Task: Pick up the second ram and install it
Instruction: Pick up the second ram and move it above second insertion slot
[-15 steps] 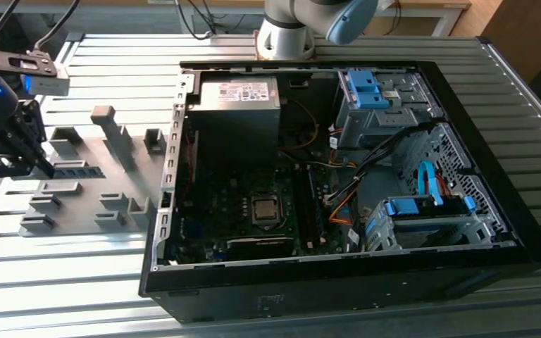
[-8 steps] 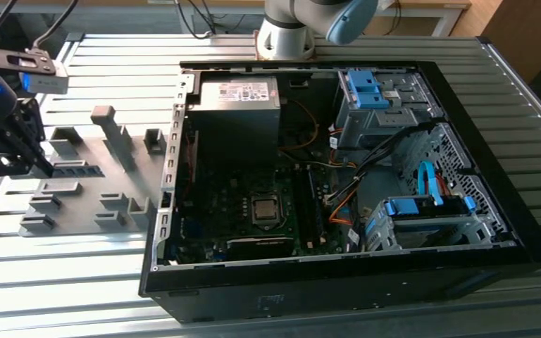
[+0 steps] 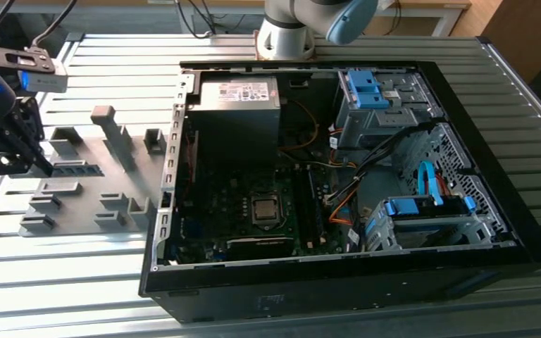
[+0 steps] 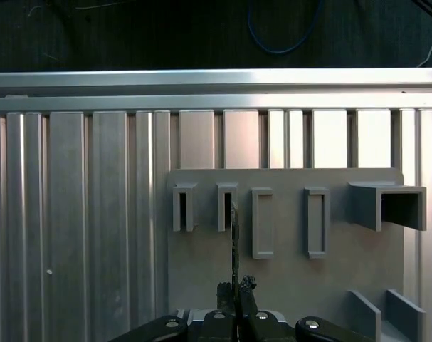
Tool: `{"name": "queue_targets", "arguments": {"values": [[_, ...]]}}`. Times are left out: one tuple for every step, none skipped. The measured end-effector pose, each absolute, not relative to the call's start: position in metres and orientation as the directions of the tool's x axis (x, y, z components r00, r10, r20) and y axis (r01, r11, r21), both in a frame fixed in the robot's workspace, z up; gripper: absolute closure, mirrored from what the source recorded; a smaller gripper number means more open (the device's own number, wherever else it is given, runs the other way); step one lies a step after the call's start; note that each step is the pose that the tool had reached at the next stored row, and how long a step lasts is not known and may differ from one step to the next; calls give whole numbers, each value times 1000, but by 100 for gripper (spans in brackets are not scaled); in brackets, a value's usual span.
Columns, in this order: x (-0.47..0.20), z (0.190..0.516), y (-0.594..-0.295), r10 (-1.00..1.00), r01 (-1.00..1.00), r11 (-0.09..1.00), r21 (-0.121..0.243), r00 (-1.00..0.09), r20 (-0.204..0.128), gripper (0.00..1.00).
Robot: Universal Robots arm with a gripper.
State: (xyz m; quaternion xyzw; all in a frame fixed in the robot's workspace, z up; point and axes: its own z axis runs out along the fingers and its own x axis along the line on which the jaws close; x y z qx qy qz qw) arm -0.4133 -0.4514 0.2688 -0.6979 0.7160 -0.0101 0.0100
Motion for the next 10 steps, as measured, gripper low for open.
{"name": "queue_targets", "arguments": {"values": [[-413,269,-451,-1000,-999,26,-28,-26,0,86],[-413,270,-451,-1000,-999,26,-28,-26,0,86],[-413,271,-451,-1000,-999,26,-28,-26,0,86],[-413,271,-451,-1000,-999,26,-28,-26,0,86],[-413,271,-451,-1000,-999,25,-28,-25,0,86],[-413,271,-451,-1000,-999,25,-28,-25,0,86],[-413,271,-451,-1000,-999,26,-28,-26,0,86],[-413,273,-451,-1000,-999,26,-28,-26,0,86],[-413,273,-451,-1000,-999,26,-28,-26,0,86],[-413,273,-451,-1000,-999,26,-28,-26,0,86]]}}
